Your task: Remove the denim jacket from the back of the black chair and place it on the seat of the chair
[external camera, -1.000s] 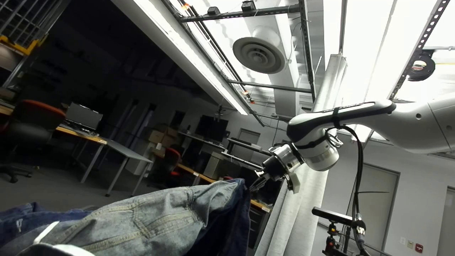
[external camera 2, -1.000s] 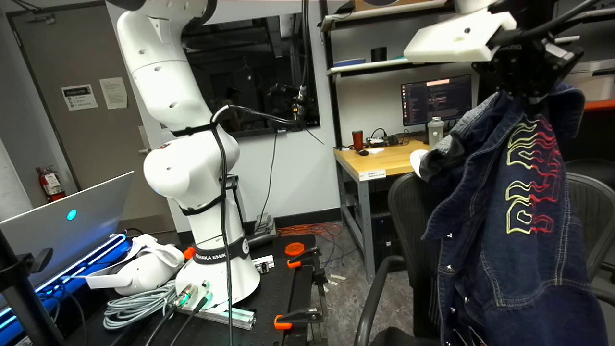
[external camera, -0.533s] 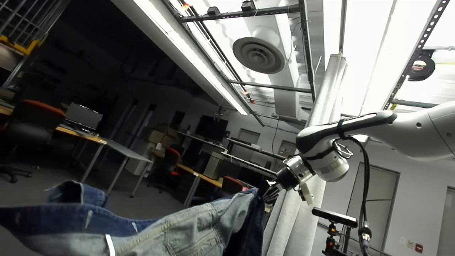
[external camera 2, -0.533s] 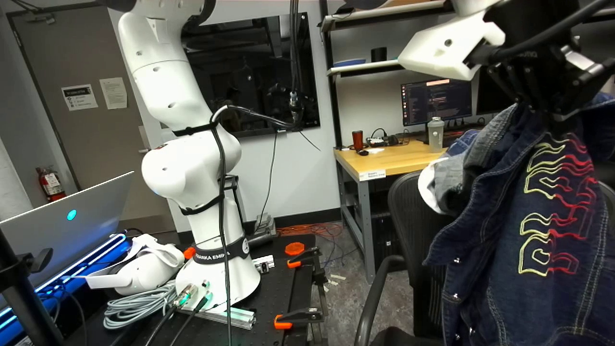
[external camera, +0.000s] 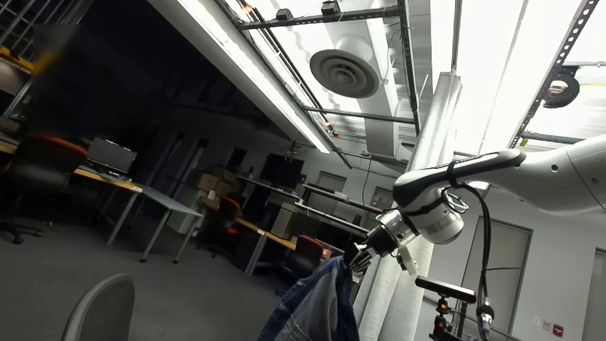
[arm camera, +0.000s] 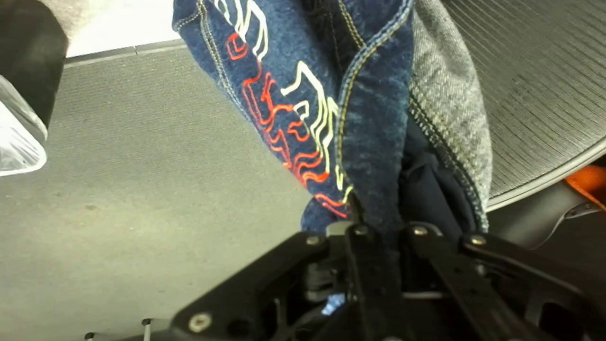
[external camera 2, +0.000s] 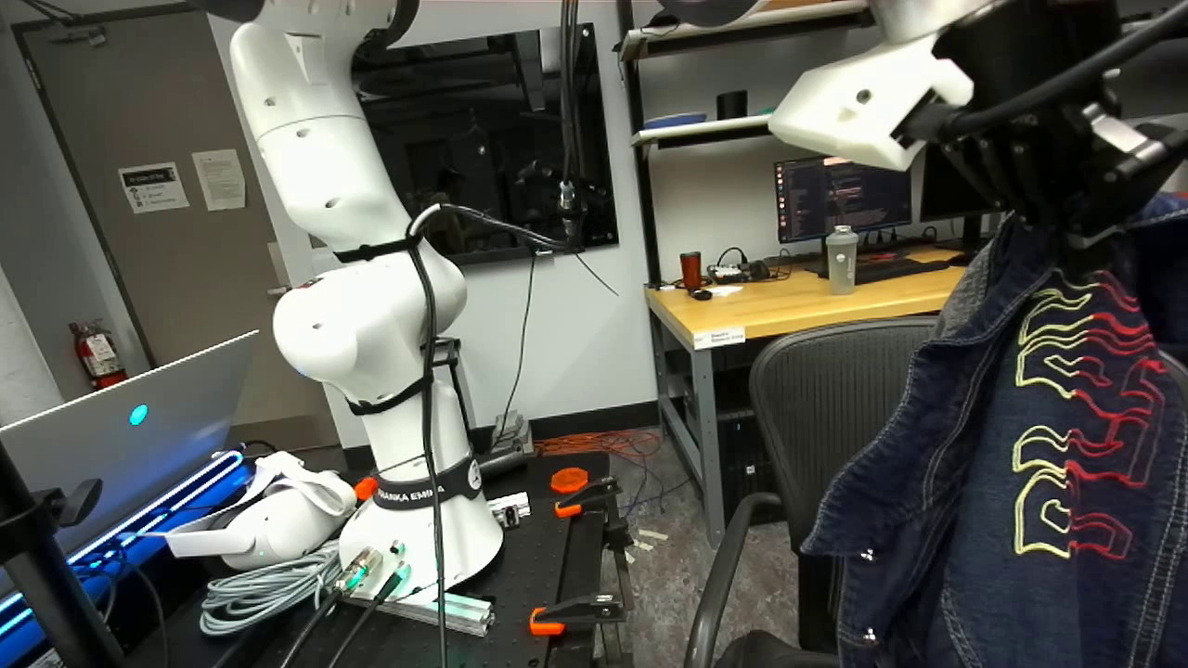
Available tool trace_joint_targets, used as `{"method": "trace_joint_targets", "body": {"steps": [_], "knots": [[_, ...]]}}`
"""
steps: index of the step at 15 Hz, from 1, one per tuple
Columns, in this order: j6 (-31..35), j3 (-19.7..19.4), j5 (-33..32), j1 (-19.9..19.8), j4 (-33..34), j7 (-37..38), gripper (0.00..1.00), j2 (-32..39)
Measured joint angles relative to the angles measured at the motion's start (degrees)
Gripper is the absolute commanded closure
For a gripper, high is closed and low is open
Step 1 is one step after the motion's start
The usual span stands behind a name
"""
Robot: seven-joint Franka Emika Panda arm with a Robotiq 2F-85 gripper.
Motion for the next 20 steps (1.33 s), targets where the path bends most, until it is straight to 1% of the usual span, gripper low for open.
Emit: {"method": "trace_joint_targets", "body": {"steps": [4, 11, 12, 13, 14, 18, 20], "knots": [[-0.1, 1.8, -0.6, 0.6, -0.3, 0.0, 0.98, 1.0], [-0.3, 8.8, -3.8, 5.2, -2.3, 0.0, 0.98, 4.2], [-0.3, 9.5, -4.2, 5.5, -2.5, 0.0, 0.65, 4.7], [-0.3, 9.9, -4.5, 5.8, -2.7, 0.0, 0.63, 5.0], [-0.3, 10.2, -4.6, 5.9, -2.9, 0.1, 0.57, 5.2], [-0.5, 10.9, -4.9, 6.0, -3.0, 0.1, 0.26, 4.8], [-0.7, 11.0, -5.0, 6.0, -3.0, 0.1, 0.13, 4.4]]}}
